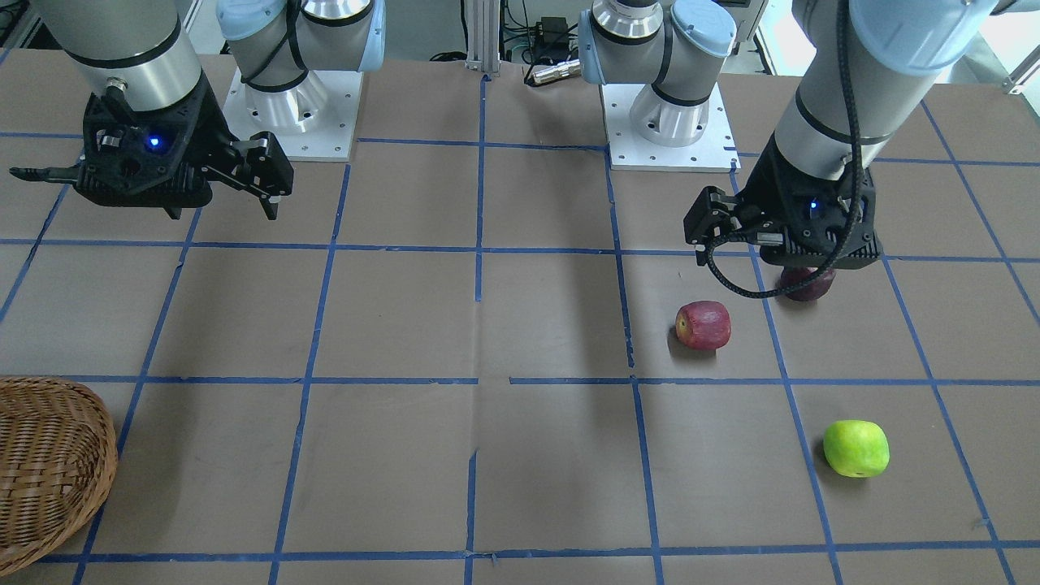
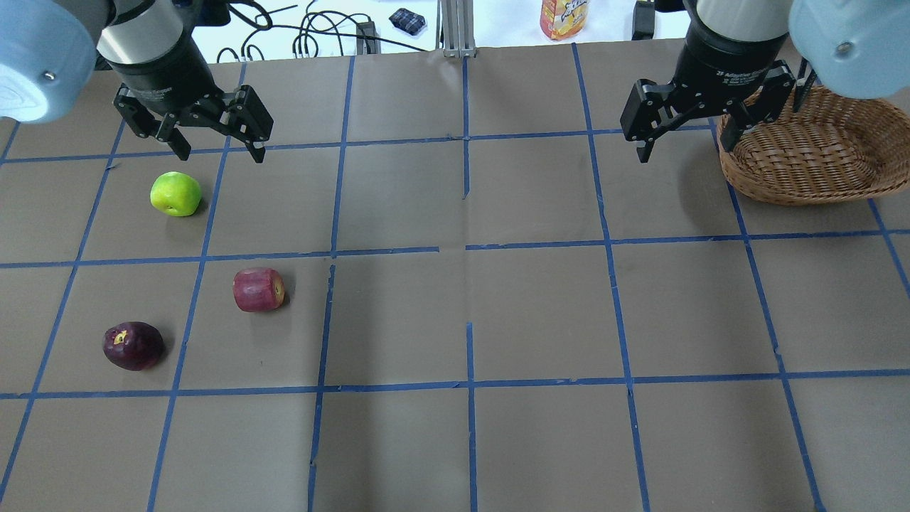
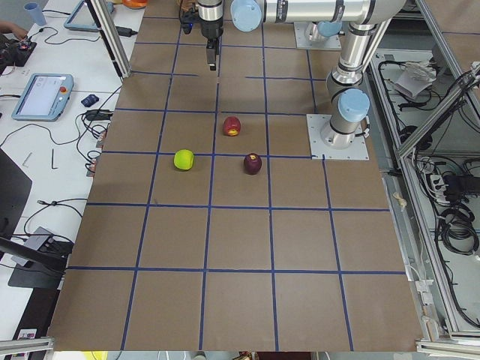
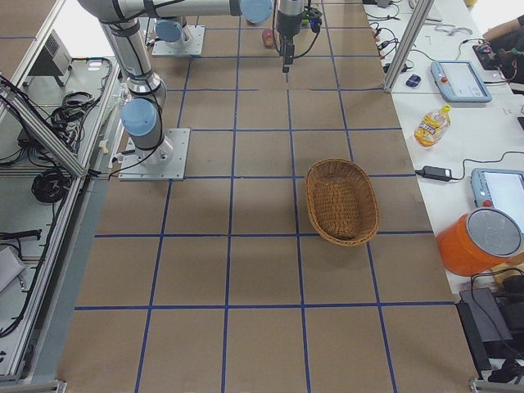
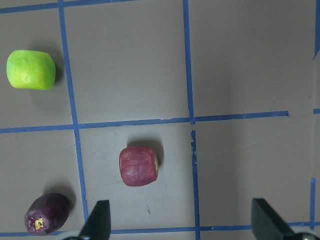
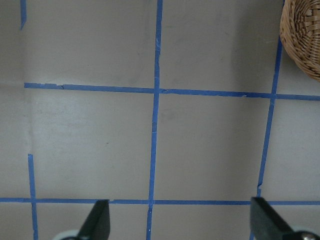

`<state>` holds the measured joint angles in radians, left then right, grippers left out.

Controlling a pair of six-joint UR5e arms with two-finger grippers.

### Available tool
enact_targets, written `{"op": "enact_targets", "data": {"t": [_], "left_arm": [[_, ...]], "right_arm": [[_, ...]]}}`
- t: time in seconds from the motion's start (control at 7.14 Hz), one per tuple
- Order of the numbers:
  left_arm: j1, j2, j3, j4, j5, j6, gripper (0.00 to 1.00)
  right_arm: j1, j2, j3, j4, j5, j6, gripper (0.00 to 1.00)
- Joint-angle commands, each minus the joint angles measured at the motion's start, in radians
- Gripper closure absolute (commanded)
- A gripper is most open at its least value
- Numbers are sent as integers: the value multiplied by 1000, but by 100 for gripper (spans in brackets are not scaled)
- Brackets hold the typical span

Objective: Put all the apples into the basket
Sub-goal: 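Reach the left gripper down past the green apple toward the red apple, then close the left gripper around the red apple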

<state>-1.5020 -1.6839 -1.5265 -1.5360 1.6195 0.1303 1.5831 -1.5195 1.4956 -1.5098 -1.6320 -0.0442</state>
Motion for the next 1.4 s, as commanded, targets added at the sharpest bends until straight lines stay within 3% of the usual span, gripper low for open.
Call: {"op": "enact_targets", "data": {"t": [0.0, 0.56, 0.98, 1.12, 1.26], "left_arm": [[73, -11, -183, 183, 0, 44, 0], [135, -62, -501, 590, -4, 119, 0], [135, -131, -541, 626, -33, 123, 0], [135, -134, -544, 622, -29, 123, 34], [135, -134, -538, 617, -23, 120, 90]], "right_arm": [[0, -1, 0, -1, 0, 0, 0], [0, -1, -1, 11, 0, -11, 0], [-2, 10, -15, 4, 32, -14, 0], [-2, 7, 3, 11, 31, -13, 0], [-2, -1, 3, 2, 23, -14, 0]]}}
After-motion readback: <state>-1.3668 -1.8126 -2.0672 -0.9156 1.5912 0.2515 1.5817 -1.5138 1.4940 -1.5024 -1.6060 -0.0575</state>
